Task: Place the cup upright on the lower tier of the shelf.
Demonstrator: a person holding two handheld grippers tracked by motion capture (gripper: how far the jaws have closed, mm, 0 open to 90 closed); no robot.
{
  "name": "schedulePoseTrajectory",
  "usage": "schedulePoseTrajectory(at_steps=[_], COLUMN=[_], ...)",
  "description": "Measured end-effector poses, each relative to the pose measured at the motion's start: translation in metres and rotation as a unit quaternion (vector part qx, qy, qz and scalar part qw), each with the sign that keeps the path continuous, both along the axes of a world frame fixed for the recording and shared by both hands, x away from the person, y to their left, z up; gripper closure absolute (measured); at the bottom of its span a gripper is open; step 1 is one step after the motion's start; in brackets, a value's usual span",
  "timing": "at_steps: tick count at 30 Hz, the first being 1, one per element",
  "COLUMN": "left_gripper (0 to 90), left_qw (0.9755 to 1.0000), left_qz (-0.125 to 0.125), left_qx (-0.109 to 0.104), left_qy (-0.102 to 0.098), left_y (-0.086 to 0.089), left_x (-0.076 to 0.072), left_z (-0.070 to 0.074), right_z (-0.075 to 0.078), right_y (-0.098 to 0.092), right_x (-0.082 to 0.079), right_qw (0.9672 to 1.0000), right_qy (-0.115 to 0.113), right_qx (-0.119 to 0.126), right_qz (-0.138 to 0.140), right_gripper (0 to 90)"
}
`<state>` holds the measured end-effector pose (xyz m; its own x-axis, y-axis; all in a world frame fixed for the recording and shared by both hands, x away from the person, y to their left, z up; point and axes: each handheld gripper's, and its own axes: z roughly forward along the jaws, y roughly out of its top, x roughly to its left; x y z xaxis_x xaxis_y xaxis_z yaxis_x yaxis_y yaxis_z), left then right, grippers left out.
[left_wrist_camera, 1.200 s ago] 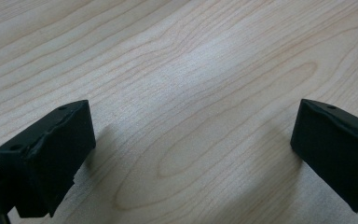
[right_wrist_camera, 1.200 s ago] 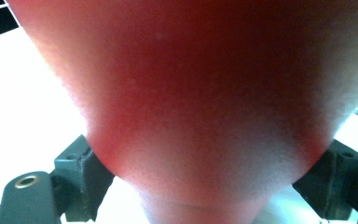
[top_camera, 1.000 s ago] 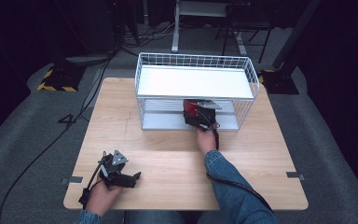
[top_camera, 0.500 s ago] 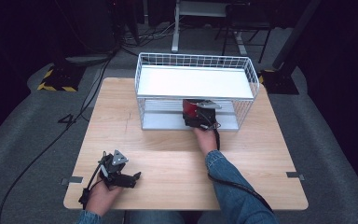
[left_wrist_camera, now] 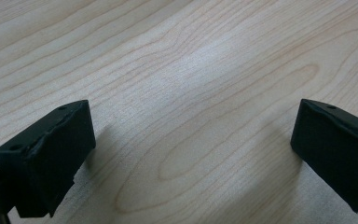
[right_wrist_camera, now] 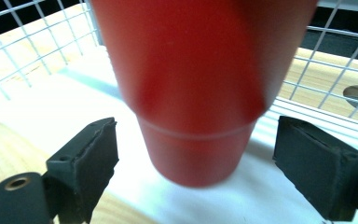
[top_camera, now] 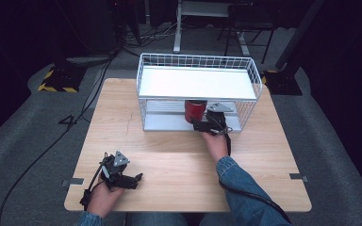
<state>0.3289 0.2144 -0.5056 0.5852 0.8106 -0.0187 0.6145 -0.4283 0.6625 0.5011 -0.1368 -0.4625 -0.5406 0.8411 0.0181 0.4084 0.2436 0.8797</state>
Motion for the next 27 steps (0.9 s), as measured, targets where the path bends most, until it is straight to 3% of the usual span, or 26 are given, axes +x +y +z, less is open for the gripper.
schedulePoseTrajectory(at_steps=[14,27], left_gripper=[0.1,0.1], left_qw=[1.0000,1.0000], left_qz=[0.000,0.000], left_qx=[0.000,0.000], left_qy=[0.000,0.000], left_y=[0.000,0.000], left_x=[0.000,0.000], left_z=[0.000,0.000], right_z=[0.020,0.036], right_y=[-0.028,-0.060], right_x=[-0.042,-0.078], right_qw=[0.9991,0.9982], right_qy=[0.008,0.017], right_qx=[-0.001,0.004], right_qz=[0.042,0.058], right_gripper=[15.6,15.7])
